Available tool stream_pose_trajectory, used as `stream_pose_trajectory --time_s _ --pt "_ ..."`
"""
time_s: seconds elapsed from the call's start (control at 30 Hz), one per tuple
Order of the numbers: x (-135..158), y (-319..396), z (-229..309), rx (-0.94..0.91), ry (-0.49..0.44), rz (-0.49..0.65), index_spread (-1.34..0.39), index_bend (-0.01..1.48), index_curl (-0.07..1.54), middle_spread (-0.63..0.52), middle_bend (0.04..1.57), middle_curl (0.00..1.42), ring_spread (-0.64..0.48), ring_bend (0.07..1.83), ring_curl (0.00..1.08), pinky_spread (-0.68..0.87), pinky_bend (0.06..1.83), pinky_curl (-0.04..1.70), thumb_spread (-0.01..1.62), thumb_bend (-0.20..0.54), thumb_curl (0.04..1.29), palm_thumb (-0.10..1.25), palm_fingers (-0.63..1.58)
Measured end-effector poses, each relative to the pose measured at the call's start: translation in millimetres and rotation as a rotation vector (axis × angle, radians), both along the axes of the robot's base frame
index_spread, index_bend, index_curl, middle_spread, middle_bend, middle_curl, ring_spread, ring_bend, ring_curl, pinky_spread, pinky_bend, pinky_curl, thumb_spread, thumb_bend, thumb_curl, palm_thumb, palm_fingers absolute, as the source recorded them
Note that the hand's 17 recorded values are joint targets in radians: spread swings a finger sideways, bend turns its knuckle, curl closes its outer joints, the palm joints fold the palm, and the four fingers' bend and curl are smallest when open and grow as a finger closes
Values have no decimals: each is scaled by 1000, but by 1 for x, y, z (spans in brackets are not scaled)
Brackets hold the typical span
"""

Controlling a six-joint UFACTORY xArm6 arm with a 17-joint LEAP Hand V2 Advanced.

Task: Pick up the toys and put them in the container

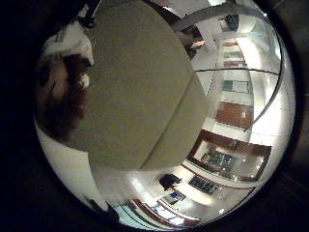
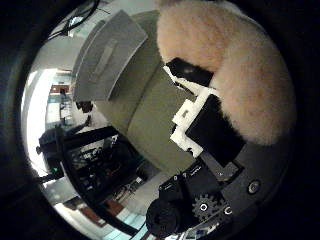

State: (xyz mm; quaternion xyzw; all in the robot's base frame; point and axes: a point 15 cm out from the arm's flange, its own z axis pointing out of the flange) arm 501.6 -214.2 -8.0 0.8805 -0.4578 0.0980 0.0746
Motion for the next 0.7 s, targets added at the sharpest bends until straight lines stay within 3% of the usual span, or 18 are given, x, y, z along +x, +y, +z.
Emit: stream_pose_trajectory --time_s 0.37,0.7 --pt "-2 12 55 -11 -53 31 -287 1016 1036 -217 1164 1047 -254 1306 887 -170 1502 704 1250 -10 320 935 1084" --pt "-11 58 89 151 -26 0 -283 1019 1032 -210 1183 1037 -257 1303 901 -175 1484 736 1241 -10 329 959 1083"
